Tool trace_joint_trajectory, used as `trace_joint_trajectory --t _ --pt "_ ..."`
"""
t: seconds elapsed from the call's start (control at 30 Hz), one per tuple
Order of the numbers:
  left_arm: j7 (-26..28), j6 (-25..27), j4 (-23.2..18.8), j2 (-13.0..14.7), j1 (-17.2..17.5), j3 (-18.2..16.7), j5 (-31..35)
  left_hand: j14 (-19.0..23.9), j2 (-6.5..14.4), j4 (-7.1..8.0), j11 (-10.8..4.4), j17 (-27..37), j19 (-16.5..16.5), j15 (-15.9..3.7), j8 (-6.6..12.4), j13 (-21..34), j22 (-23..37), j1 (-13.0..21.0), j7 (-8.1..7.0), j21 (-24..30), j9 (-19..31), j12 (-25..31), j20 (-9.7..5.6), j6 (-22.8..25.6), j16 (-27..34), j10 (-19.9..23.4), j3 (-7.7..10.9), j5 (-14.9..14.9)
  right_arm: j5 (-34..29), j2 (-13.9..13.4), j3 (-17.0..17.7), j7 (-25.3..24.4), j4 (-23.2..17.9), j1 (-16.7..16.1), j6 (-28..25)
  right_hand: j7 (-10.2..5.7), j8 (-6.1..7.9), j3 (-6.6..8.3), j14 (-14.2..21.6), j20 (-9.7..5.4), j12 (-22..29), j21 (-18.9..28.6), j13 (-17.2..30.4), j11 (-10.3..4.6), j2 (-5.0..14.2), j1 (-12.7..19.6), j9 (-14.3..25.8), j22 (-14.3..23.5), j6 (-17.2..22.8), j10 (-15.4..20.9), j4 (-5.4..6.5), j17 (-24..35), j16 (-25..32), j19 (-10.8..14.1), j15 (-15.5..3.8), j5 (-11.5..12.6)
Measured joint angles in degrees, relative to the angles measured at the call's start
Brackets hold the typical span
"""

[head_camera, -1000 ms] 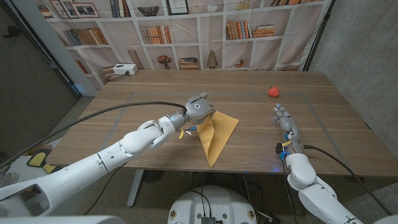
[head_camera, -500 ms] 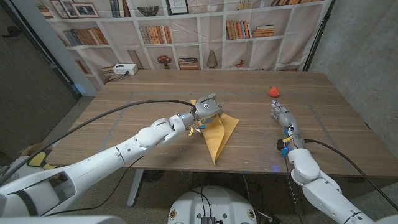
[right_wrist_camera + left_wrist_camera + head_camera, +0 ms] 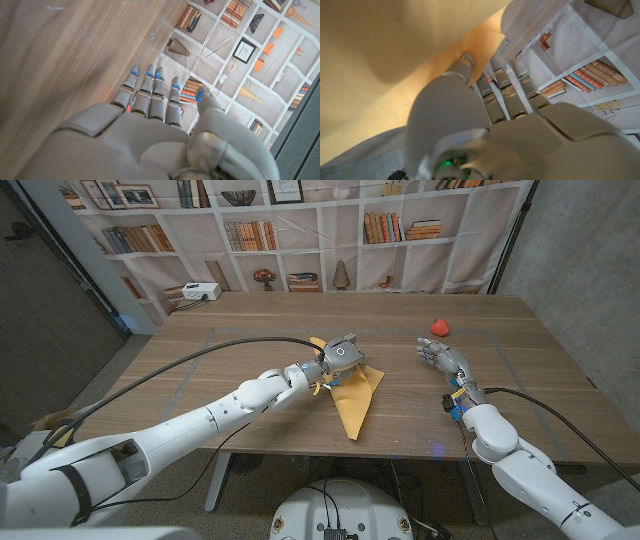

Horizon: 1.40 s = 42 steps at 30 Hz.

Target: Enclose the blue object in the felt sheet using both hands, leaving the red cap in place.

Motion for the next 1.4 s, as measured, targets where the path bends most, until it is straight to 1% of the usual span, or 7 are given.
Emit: trace_joint_trajectory --t 0.17,0.47,0.63,0.8,0.9,1.07,1.4 --pt "0.2 -0.1 1.9 -0.8 -1.2 1.4 -0.3 -2.2 -2.9 1.02 -3.25 -0.9 -0.5 0.58 -2.47 -1.1 0.0 -3.0 -0.55 0.0 0.1 -2.1 -0.51 -4.0 -1.2 0.5 -2.44 -0.1 0.4 -0.2 0.0 0.9 -0.3 0.1 0.0 1.55 0.45 0.24 5.7 -0.79 0.9 1.3 -0.1 0.12 0.17 -0.2 -0.3 0.0 4.5 5.2 0.24 -0.2 1.3 4.2 -0.41 0.0" --pt "2.7 0.4 4.3 -1.5 -2.8 3.9 -0.5 -12.2 -8.3 1.67 -2.76 -4.3 -6.2 1.62 -12.27 -1.3 -0.6 -9.3 -2.37 -4.5 0.2 -7.7 1.32 -17.0 -3.1 -15.0 -4.67 3.7 1.2 -2.0 0.4 2.6 -2.5 0.0 -0.4 1.67 0.4 0.24 8.9 -0.72 1.6 1.8 -0.1 0.2 0.16 -0.2 -0.1 0.0 5.5 8.4 0.24 0.5 2.9 5.8 -0.94 0.0" --pt "4.5 2.1 5.2 -1.5 -3.1 5.0 0.7 -21.1 -9.4 2.01 -2.5 -4.9 -9.8 2.15 -18.92 -0.9 -0.6 -11.4 0.32 -8.0 0.8 -11.0 3.2 -28.5 -3.1 -26.9 -5.5 6.0 1.7 -3.1 1.1 3.3 -4.1 -1.1 -0.7 2.26 -0.37 0.24 14.8 -1.64 4.0 3.4 0.5 0.07 0.38 -0.4 -0.1 0.3 7.1 14.0 0.24 2.4 5.9 9.2 -1.81 0.0" --pt "6.1 4.1 5.8 -1.5 -3.1 6.1 2.1 -31.4 -9.4 2.98 3.65 -5.9 -14.4 2.44 -29.93 -0.6 -0.4 -14.3 5.87 -12.6 0.7 -14.1 5.58 -46.4 -3.1 -42.5 -6.95 8.7 1.8 -3.6 1.6 3.3 -5.3 -1.9 -1.2 3.1 -0.37 0.24 19.2 -3.29 5.4 5.5 0.8 -0.47 0.23 -0.5 -0.1 0.5 9.9 17.6 0.24 3.3 7.4 13.7 -2.68 0.0" --pt "7.5 6.0 6.1 -1.5 -3.0 6.5 3.3 -35.9 -9.0 3.29 6.69 -6.4 -17.4 3.45 -33.3 -1.3 -0.4 -15.1 8.14 -15.1 0.5 -15.9 7.22 -54.5 -3.1 -49.5 -7.57 9.4 2.0 -4.4 2.3 3.6 -6.9 -2.8 -2.1 3.51 -0.37 0.57 20.3 -4.25 5.4 6.2 0.7 -0.85 0.0 -0.8 -0.1 0.5 11.2 18.4 0.53 2.4 7.4 15.4 -2.79 0.4" --pt "9.2 8.2 6.3 -1.5 -2.9 6.9 4.6 -39.9 -8.1 3.77 10.16 -6.5 -18.5 5.25 -33.89 -2.2 -0.1 -16.5 9.52 -17.5 0.3 -18.1 8.33 -58.1 -2.8 -56.3 -8.06 9.7 2.5 -5.6 2.7 4.2 -8.4 -3.3 -3.1 3.62 -0.37 2.22 20.4 -5.26 5.0 6.9 0.2 -0.84 1.49 -0.3 -0.1 0.5 11.7 18.4 0.88 1.3 6.2 17.1 -2.89 0.7" --pt "10.3 11.1 6.3 -1.1 -2.4 8.2 6.1 -51.9 -9.0 5.48 16.43 -7.3 -18.3 10.46 -33.88 -4.8 0.2 -20.4 11.47 -23.2 0.1 -23.1 9.35 -58.3 -2.8 -56.8 -11.8 9.9 2.7 -5.4 2.7 5.5 -8.8 -3.5 -2.3 2.5 -2.22 7.33 14.6 -4.53 0.5 6.2 -0.1 -1.57 2.72 0.7 -0.1 0.4 9.5 13.2 1.78 -1.2 0.2 14.3 -2.99 0.7"
